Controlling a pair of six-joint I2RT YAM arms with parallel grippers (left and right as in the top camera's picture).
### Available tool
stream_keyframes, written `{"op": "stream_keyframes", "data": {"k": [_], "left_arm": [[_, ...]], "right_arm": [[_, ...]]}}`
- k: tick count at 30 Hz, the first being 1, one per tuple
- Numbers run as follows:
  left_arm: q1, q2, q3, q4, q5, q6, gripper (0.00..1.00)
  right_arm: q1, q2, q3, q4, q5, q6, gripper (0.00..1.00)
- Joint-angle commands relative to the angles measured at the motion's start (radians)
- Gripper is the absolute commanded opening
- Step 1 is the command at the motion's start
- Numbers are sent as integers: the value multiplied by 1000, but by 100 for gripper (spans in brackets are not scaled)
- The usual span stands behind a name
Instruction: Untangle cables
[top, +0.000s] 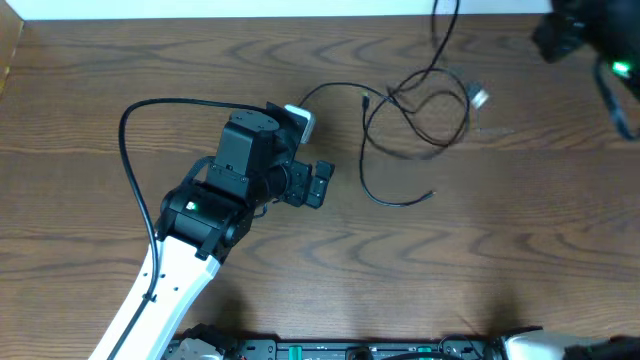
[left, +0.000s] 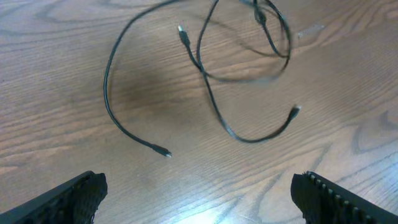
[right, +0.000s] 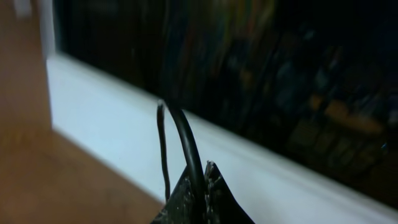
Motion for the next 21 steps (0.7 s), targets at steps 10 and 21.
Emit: {"op": "stream_keyframes", "data": {"k": [10, 21], "left_arm": [[0, 6, 8, -2, -2, 26, 100], [0, 20, 8, 43, 104, 25, 100]], "right_arm": [[-60, -53, 5, -1, 197, 64, 1], [-57, 73, 1, -265, 127, 98, 1]]}}
